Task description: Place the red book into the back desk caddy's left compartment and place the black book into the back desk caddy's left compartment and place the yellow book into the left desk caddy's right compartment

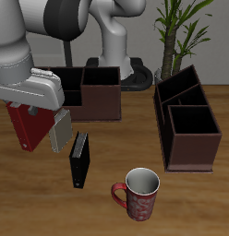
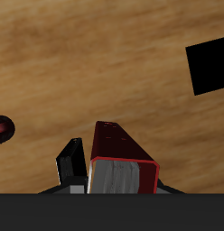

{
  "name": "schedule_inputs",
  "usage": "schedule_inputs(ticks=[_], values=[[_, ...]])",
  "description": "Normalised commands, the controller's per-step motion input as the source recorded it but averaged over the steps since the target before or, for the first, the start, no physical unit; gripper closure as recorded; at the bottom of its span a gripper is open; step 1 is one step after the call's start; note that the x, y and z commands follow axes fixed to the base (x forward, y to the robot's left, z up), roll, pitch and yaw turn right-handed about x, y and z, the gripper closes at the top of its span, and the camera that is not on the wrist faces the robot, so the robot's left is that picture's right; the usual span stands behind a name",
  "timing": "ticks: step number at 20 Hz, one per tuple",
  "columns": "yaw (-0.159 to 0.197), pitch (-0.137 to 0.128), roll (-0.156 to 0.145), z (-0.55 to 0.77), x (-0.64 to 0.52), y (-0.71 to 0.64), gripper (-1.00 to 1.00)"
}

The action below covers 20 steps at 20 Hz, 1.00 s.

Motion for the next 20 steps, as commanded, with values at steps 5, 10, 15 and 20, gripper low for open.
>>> schedule_inputs(ticks=[5,10,15,20], values=[[0.049,-0.010,0.026,0.11,-0.48,-0.03,1.00],[0.069,-0.010,0.060,-0.18,-0.83,0.00,1.00],[-0.024,-0.054,0.003,0.07,-0.61,-0.13,1.00],[0.020,-0.014,-0.005,-0.03,-0.42,-0.04,1.00]])
